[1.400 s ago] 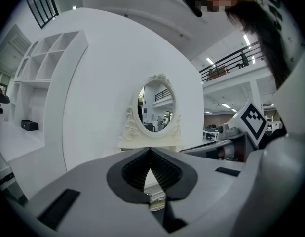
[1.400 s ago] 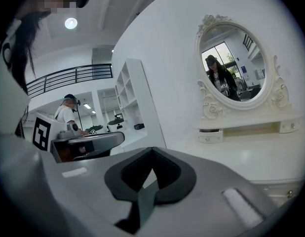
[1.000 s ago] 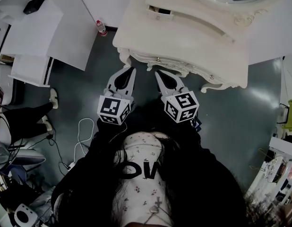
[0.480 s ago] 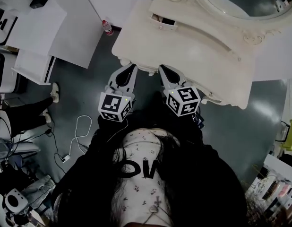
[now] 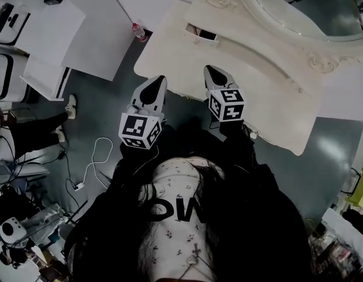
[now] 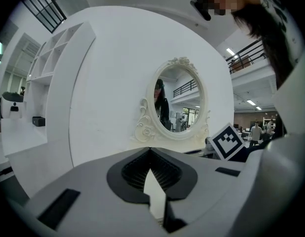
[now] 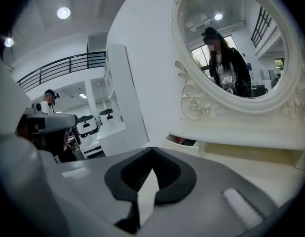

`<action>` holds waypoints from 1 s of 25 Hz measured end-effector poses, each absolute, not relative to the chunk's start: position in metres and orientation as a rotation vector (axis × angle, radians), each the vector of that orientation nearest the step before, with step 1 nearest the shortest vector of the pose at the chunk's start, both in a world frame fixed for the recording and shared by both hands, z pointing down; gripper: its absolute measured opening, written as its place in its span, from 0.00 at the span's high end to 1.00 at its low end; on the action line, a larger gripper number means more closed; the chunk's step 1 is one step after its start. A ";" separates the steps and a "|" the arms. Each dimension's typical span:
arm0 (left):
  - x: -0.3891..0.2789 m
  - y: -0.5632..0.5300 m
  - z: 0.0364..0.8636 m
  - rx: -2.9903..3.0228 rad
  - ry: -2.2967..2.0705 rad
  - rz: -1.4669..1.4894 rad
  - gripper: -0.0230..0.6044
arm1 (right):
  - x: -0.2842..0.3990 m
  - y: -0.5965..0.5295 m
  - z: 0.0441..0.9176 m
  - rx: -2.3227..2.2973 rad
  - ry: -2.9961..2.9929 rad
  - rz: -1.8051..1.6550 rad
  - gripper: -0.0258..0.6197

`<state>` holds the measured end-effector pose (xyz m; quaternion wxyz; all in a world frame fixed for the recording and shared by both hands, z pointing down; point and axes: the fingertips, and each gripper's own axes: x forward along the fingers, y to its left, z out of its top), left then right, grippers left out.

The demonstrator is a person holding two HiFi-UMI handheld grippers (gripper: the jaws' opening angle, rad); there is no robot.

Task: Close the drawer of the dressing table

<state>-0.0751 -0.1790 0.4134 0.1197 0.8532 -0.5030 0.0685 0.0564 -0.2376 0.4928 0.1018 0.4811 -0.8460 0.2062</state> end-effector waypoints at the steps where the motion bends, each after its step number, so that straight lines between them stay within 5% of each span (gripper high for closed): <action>1: -0.075 -0.182 0.415 2.484 -1.477 0.207 0.96 | 0.058 -0.246 0.495 1.418 -2.494 0.601 0.95; 25: -0.083 -0.326 0.424 2.681 -1.130 0.320 0.96 | 0.038 -0.352 0.610 1.552 -2.120 0.865 0.84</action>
